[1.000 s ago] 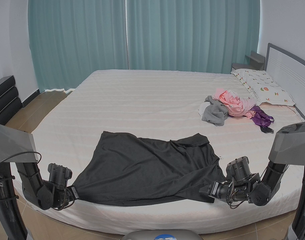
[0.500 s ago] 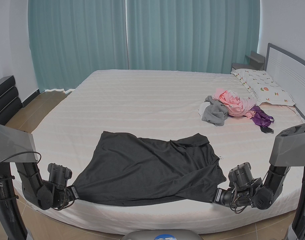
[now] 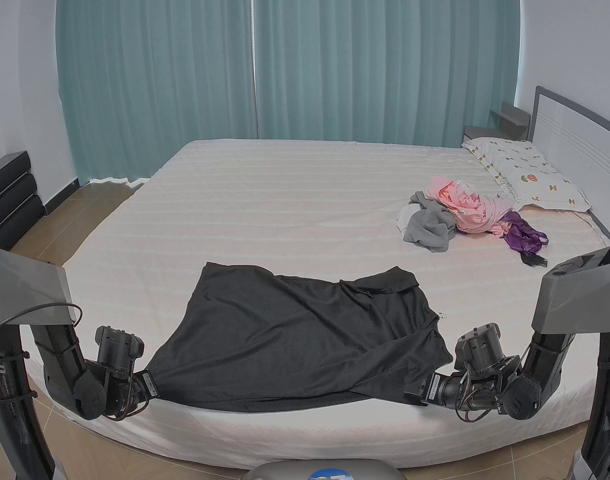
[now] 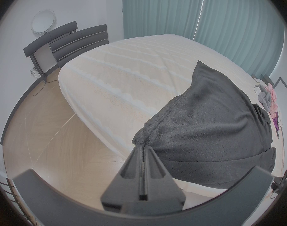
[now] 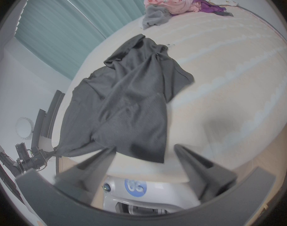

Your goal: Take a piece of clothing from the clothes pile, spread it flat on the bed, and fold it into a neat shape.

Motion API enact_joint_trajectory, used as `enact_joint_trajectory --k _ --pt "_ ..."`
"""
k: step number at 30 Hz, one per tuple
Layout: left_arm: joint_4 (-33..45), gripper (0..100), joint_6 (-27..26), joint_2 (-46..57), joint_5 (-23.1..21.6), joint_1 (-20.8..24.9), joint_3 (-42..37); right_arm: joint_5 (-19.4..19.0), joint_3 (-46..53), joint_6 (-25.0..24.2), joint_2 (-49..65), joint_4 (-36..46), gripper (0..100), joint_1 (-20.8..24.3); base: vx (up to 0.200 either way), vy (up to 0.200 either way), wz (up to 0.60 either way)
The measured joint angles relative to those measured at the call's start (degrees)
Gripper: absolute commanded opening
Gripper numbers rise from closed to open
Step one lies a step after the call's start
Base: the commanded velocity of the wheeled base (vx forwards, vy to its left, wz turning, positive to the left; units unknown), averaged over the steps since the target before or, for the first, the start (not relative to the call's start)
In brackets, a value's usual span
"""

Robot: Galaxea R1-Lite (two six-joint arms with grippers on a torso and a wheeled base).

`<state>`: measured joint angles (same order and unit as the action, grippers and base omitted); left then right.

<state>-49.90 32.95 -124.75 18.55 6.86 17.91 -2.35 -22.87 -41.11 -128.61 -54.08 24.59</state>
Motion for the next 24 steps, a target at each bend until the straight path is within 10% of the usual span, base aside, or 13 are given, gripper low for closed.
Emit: enact_joint_trajectory --k 24 --pt "0.61 0 -1.12 2.39 0.11 -0.01 -0.79 -3.55 8.24 2.77 6.17 -2.83 0 -5.33 0.0 0.0 0.0"
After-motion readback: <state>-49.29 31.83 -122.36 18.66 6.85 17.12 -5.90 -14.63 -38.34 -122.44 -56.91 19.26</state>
